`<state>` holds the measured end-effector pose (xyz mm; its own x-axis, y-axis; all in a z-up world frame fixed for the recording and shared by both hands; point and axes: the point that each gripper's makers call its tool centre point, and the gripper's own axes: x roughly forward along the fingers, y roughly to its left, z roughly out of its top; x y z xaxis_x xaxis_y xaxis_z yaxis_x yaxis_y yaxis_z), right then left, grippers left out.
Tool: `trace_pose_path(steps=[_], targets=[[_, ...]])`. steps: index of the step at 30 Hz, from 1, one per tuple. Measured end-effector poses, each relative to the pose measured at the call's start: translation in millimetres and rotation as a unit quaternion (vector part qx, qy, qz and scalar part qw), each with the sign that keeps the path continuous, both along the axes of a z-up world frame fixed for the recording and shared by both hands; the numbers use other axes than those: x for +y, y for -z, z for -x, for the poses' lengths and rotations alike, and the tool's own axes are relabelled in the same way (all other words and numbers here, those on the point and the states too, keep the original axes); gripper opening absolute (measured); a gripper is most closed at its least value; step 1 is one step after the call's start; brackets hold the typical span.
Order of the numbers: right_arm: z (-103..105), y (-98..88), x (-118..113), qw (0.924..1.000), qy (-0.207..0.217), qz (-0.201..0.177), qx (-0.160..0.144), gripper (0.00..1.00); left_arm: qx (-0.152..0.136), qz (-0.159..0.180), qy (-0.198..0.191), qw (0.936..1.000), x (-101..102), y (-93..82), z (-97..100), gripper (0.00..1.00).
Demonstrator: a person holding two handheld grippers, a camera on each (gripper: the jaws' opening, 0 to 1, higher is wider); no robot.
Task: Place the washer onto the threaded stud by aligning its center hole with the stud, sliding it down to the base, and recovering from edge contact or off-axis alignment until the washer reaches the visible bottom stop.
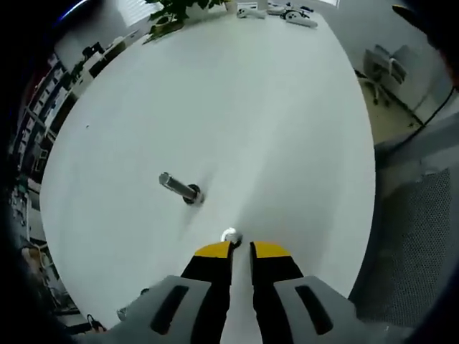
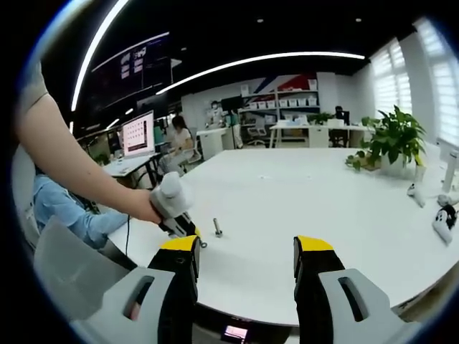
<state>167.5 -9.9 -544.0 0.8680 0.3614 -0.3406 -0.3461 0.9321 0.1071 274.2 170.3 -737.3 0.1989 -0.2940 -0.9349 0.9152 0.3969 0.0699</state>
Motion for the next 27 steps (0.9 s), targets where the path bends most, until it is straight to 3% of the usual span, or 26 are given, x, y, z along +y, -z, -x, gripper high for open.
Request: trace_pose_path(steps=[3,4,5,9,10,12,16,18,21,24,26,27], targets=[[0,0.7,0,1.0000,0.001,0.002,0.001,0.55,0.009,-0.005,0.007,0.9999,-1,5.3,2.1,0.07],[0,0.6,-1,1.0000,0.002,0.002,0.000,0.55,-0.006,-0.019,0.025,0.9995,2,5.4,-0.8,0.06],[0,0.7,-1,1.0000,0.002,0.002,0.000,0.55,-0.006,-0.010,0.024,0.9996,-2,6.0,0.6,0.05],[0,0.7,-1,1.0000,0.003,0.002,0.001,0.55,0.015,-0.018,0.016,0.9996,-2,5.2,1.2,0.05],[0,0.5,-1,1.0000,0.003,0.002,0.000,0.55,0.016,-0.030,0.034,0.9989,-1,6.0,4.6,0.04],[0,0.6,-1,1.0000,0.003,0.001,0.001,0.55,-0.005,-0.048,0.078,0.9958,-2,5.3,5.0,0.02],[0,0.9,-3,1.0000,0.006,0.001,0.001,0.55,-0.006,-0.056,0.072,0.9958,-4,6.6,5.6,0.01],[0,0.8,-3,1.0000,0.007,0.001,0.002,0.55,0.008,-0.059,0.064,0.9961,-3,6.3,4.8,0.00],[0,1.1,-2,1.0000,0.005,0.002,0.002,0.55,0.083,-0.053,0.032,0.9946,-3,6.6,16.6,0.00],[0,0.9,-2,1.0000,0.006,0.004,0.002,0.55,0.071,-0.063,0.045,0.9945,-4,8.0,16.0,0.00],[1,1.4,-3,1.0000,0.007,0.003,0.003,0.55,0.047,-0.076,0.067,0.9938,-1,11.4,12.8,0.00],[1,1.8,-3,1.0000,0.008,0.003,0.004,0.55,0.052,-0.071,0.052,0.9948,0,4.4,15.5,0.00]])
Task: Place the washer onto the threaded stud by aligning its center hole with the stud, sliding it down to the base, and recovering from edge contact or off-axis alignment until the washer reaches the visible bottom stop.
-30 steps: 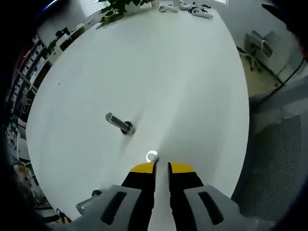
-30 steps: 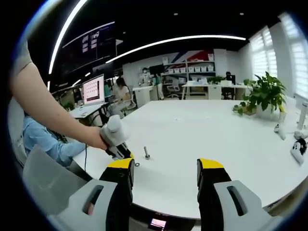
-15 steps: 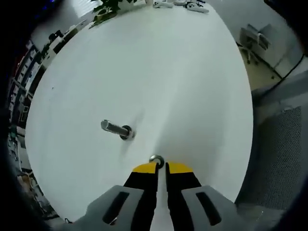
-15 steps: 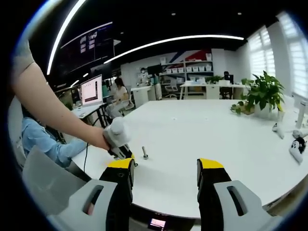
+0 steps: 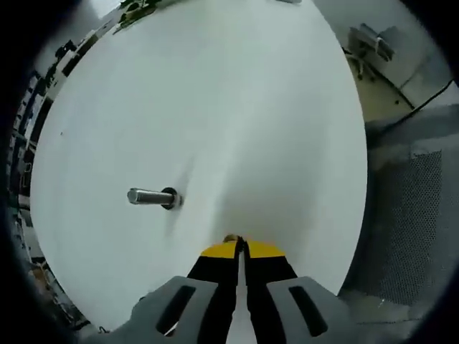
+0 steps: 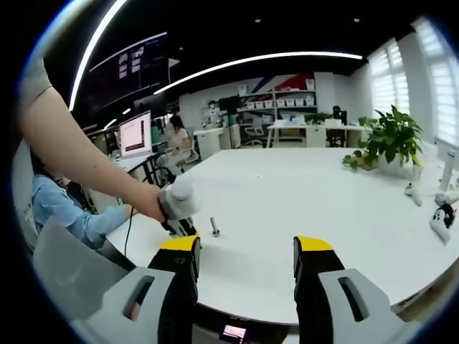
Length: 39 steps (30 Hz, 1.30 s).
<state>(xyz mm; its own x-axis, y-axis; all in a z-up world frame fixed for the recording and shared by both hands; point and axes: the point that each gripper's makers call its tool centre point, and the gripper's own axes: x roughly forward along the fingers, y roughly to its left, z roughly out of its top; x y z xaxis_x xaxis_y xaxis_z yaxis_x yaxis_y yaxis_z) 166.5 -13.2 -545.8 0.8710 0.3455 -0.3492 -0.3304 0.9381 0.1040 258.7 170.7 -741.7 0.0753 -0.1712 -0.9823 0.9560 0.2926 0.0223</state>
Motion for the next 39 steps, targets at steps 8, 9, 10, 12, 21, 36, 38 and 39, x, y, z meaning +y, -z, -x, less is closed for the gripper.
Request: trace_pose_path(steps=[8,9,10,12,21,36,38,39], targets=[[0,0.3,2,1.0000,-0.005,0.001,0.000,0.55,-0.011,0.024,-0.023,0.9994,-1,2.7,0.3,0.00],[0,1.0,2,1.0000,-0.005,0.002,0.002,0.55,-0.012,0.025,-0.022,0.9994,-2,3.0,0.3,0.00],[0,0.9,2,1.0000,-0.005,0.001,0.002,0.55,-0.013,0.026,-0.021,0.9994,-2,3.2,-0.3,0.00],[-1,-0.2,2,1.0000,-0.004,-0.001,0.000,0.55,-0.017,0.030,-0.024,0.9991,-2,1.4,0.5,0.00],[0,0.0,1,1.0000,-0.002,-0.002,0.000,0.55,-0.050,0.051,-0.012,0.9973,3,-0.5,4.5,0.00],[-1,-1.9,2,0.9999,-0.004,-0.013,-0.002,0.55,-0.096,0.084,-0.009,0.9918,0,-46.4,-24.2,0.00],[-1,-2.1,2,0.9999,-0.003,-0.014,-0.003,0.55,-0.102,0.088,-0.008,0.9909,-3,-54.2,-29.7,0.00],[-1,-1.7,2,0.9999,-0.004,-0.014,-0.002,0.55,-0.104,0.091,-0.010,0.9903,-4,-57.1,-34.1,0.00]])
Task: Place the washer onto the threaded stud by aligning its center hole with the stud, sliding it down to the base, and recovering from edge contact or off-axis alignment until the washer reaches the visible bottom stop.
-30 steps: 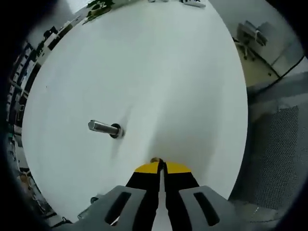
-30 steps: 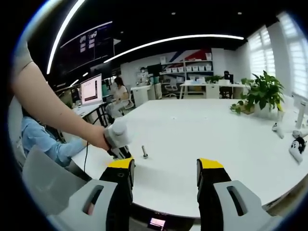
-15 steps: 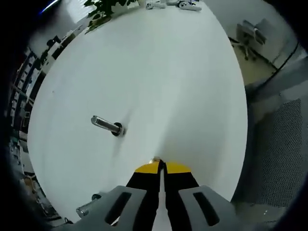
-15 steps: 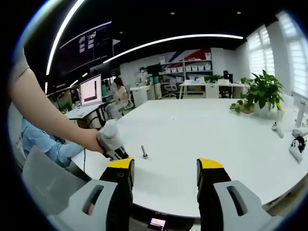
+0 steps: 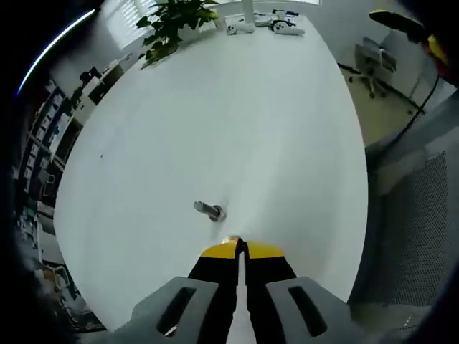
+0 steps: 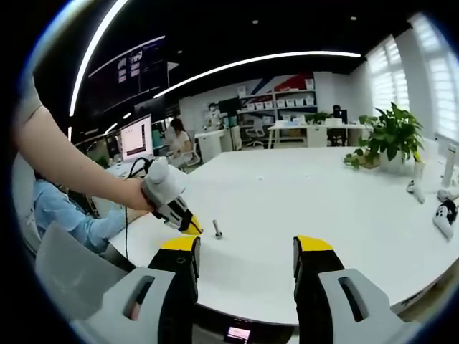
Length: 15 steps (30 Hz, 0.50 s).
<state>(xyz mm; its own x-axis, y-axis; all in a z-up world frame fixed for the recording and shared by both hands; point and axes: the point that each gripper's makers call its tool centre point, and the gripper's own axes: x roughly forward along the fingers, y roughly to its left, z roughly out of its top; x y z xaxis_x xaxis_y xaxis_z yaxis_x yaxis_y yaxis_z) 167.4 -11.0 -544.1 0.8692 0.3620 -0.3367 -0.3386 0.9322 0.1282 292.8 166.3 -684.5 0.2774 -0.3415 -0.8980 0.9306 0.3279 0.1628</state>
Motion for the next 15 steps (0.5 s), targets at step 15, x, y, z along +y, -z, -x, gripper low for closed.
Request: trace_pose_path(steps=[15], targets=[[0,-0.4,1,1.0000,-0.002,0.001,-0.001,0.55,-0.013,0.008,0.007,0.9999,-15,-11.0,-28.4,0.00]])
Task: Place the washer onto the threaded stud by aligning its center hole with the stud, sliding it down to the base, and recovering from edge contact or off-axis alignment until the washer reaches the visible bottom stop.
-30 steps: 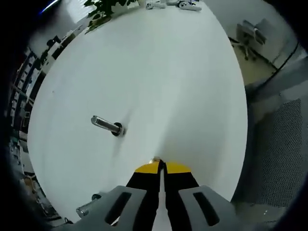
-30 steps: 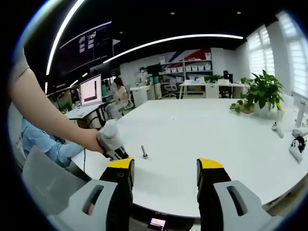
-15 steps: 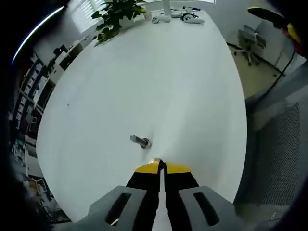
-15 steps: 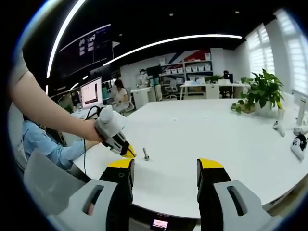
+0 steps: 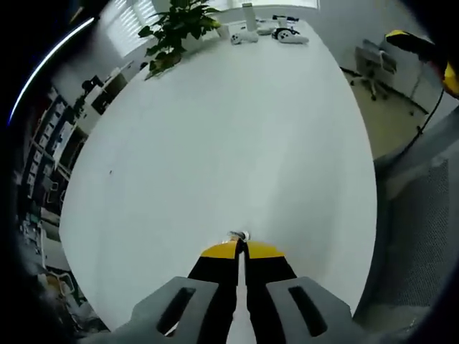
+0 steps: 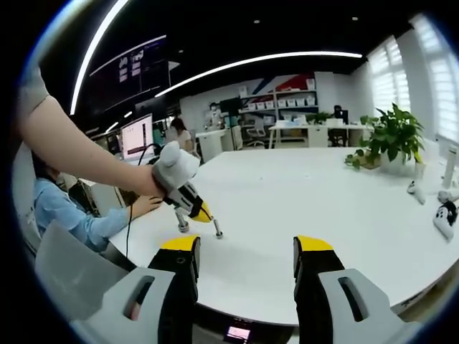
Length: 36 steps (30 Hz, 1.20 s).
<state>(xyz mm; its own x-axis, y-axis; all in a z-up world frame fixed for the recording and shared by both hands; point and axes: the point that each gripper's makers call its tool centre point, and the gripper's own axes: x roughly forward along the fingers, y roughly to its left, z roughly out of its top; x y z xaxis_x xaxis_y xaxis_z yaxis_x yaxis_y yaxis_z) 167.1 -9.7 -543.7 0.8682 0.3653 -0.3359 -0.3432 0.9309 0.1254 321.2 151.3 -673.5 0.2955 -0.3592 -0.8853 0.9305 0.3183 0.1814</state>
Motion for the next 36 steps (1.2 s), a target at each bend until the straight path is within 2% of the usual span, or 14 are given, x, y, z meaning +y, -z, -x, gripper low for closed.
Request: trace_pose_path(steps=[6,10,14,21,29,36], targets=[[-0.5,-0.1,-0.7,1.0000,0.001,-0.001,0.000,0.55,0.002,-0.003,-0.005,1.0000,-2.5,3.1,-5.8,0.00],[-0.7,0.4,-1.2,1.0000,0.002,-0.003,0.001,0.55,0.000,-0.008,0.012,0.9999,-5.5,5.4,-4.4,0.00],[-0.9,0.7,-2.6,1.0000,0.005,-0.007,0.002,0.55,0.001,-0.011,0.010,0.9999,-6.1,6.2,-6.2,0.00],[-0.8,0.8,-2.7,1.0000,0.006,-0.008,0.003,0.55,0.006,-0.017,0.014,0.9997,-6.0,7.7,-4.0,0.00],[-0.7,0.4,-3.3,1.0000,0.007,-0.007,0.002,0.55,-0.003,-0.027,0.022,0.9994,-5.4,7.4,-3.2,0.00],[-0.6,0.4,-4.5,0.9999,0.009,-0.007,0.001,0.55,-0.002,-0.024,0.024,0.9994,-6.3,7.2,0.0,0.03]])
